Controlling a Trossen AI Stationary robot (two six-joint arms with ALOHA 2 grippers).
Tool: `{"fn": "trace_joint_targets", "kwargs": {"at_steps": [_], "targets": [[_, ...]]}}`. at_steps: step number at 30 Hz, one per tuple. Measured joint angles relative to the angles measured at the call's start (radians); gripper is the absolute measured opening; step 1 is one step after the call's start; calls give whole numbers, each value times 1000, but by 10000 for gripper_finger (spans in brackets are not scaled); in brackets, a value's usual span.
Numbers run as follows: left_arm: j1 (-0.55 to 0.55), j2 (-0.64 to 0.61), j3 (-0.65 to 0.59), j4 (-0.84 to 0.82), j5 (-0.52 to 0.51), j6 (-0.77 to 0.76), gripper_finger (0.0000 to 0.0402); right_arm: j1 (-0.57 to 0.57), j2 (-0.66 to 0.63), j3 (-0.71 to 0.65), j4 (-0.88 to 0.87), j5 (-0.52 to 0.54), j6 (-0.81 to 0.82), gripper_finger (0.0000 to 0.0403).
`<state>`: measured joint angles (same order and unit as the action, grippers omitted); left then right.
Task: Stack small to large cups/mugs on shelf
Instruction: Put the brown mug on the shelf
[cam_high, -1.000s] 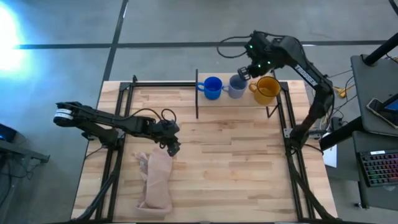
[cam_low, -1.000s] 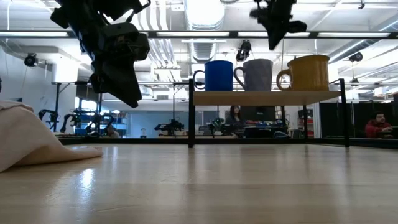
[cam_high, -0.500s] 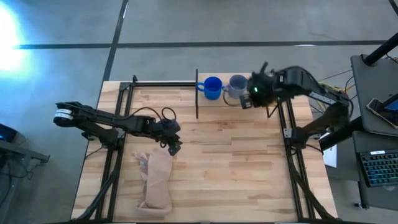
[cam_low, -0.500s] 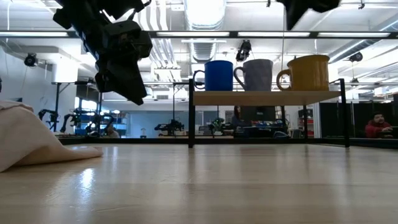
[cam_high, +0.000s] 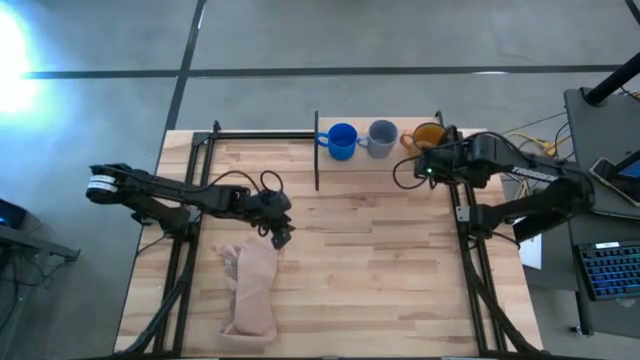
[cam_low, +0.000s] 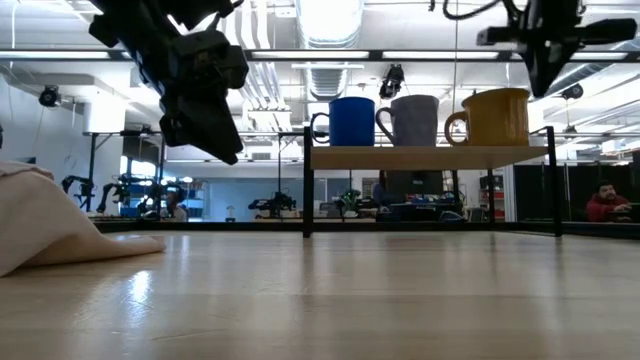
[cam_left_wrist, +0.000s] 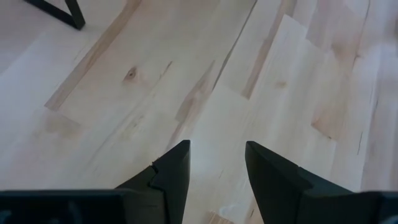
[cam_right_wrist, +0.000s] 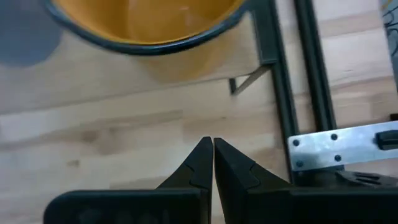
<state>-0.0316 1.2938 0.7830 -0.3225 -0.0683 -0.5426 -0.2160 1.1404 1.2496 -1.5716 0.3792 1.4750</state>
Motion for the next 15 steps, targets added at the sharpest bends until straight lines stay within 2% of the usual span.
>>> {"fn": "trace_joint_targets", "kwargs": {"at_steps": [6,15], "targets": [[11,0,0,2,0,0,140,-27,-54,-41,26,21,7,9],[13,0,0,9,0,0,140,-117,-61,-41,84,70,-95,9]]}}
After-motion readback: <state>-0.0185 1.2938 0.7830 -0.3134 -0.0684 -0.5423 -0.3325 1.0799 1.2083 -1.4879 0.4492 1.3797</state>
